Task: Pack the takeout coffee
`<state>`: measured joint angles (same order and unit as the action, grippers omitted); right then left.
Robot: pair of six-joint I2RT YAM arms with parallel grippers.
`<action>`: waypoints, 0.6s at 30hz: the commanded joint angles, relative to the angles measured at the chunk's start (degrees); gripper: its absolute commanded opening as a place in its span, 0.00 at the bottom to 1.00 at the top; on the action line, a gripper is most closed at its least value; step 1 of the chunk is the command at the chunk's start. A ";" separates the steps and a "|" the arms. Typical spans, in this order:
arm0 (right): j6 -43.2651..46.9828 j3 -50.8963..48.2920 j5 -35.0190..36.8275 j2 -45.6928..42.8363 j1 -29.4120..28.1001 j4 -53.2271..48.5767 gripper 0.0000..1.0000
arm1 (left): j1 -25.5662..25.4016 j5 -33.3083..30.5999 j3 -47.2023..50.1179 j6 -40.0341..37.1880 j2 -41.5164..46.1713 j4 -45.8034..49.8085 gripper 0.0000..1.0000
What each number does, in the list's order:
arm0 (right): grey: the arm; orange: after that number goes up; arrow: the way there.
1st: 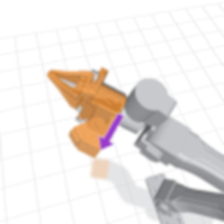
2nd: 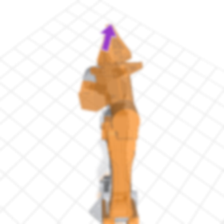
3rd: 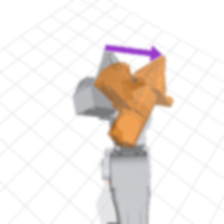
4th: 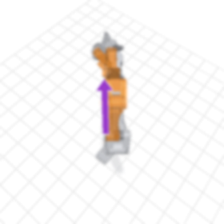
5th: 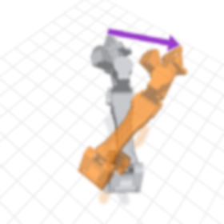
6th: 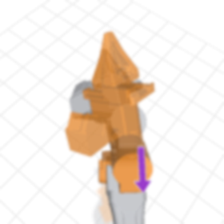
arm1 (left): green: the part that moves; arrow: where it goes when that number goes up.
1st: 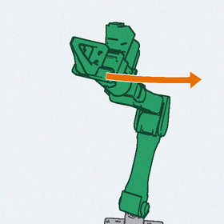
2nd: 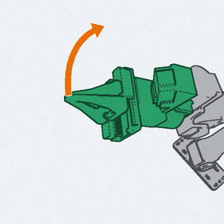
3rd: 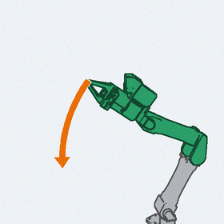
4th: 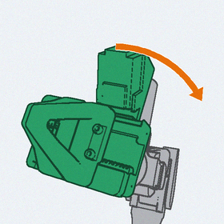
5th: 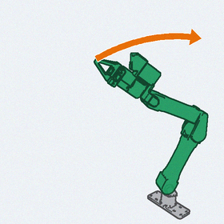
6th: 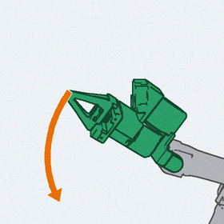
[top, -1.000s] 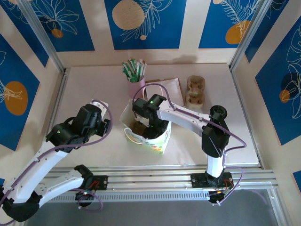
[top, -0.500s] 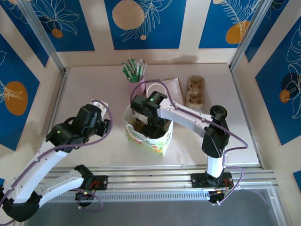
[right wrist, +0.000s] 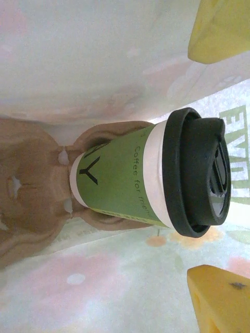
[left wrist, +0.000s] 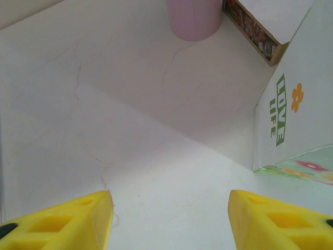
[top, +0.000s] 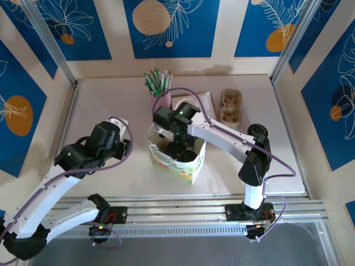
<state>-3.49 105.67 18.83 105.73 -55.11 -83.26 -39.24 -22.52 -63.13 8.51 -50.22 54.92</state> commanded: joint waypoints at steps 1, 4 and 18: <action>0.47 2.80 1.22 -1.80 -0.43 -3.08 0.99 | 0.30 0.50 -2.14 0.08 -0.21 1.19 0.60; 0.52 4.34 1.78 -1.85 -0.60 -3.78 0.99 | 0.26 0.51 -2.23 0.10 -0.19 1.20 0.60; 0.44 6.26 2.66 -2.53 -1.52 -4.45 0.99 | 0.27 0.72 -2.63 0.04 -0.57 1.51 0.60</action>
<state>-3.31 110.26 21.06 105.34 -56.21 -86.17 -39.24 -22.52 -63.77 8.54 -50.50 55.16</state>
